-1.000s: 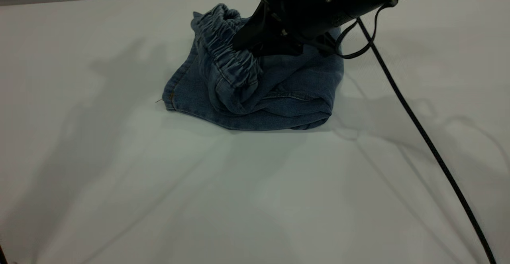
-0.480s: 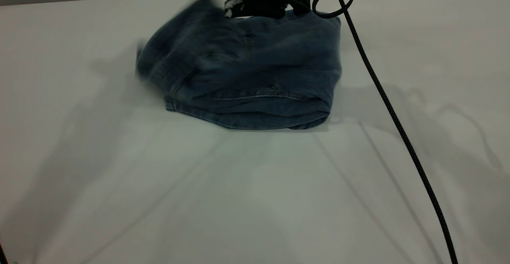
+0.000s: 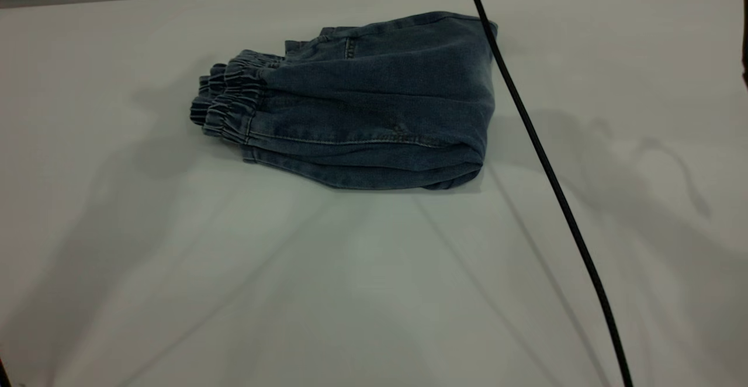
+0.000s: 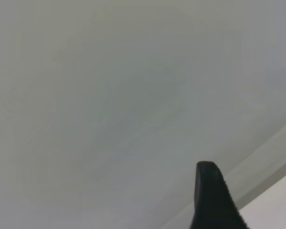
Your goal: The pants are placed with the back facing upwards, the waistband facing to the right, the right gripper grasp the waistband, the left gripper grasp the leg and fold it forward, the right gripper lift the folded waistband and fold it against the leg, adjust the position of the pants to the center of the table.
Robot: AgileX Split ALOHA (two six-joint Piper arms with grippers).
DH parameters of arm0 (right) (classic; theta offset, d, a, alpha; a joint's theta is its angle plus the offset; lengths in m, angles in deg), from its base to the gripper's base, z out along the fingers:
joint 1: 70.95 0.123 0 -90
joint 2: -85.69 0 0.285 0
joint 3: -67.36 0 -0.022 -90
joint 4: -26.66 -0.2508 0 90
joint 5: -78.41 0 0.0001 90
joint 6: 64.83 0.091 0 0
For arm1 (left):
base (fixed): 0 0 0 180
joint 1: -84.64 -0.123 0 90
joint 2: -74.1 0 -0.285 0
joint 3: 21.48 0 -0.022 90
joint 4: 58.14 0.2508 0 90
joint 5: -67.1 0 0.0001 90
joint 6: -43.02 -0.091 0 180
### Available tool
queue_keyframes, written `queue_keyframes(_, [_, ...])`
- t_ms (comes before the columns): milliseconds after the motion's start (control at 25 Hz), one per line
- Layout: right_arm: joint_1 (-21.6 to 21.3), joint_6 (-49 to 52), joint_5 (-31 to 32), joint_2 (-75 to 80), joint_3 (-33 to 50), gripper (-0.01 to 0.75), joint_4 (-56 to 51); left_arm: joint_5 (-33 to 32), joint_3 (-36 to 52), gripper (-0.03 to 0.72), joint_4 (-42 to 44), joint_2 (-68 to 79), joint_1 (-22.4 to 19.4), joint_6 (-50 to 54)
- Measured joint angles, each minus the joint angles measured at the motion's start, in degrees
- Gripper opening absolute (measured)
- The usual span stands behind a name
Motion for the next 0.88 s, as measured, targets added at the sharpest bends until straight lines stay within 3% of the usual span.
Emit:
queue_keyframes(120, [2.04,11.42,-6.17,0.05,-4.05,0.56,8.2,0.0,0.0,0.36,0.0,0.0,0.0,0.0])
queue_keyframes(240, [4.51,25.86,-8.44,0.16,-8.92,0.56,20.91,0.04,0.0,0.36,0.0,0.0,0.0,0.0])
queue_keyframes(400, [5.27,46.66,-6.09,1.86,-13.95,0.559,43.88,0.57,0.0,0.36,-0.78,0.0,0.0,0.0])
queue_keyframes(600, [5.15,70.66,3.8,3.87,-17.93,0.535,68.85,1.08,0.0,0.36,-0.89,0.0,0.51,0.0])
queue_keyframes(760, [5.08,85.89,4.78,6.13,-20.03,0.528,81.54,1.76,0.0,0.36,-1.3,0.0,0.7,0.0])
queue_keyframes(880, [5.08,94.26,0.7,9.3,-22.63,0.528,86.13,1.76,0.0,0.36,-1.8,0.0,0.7,0.0])
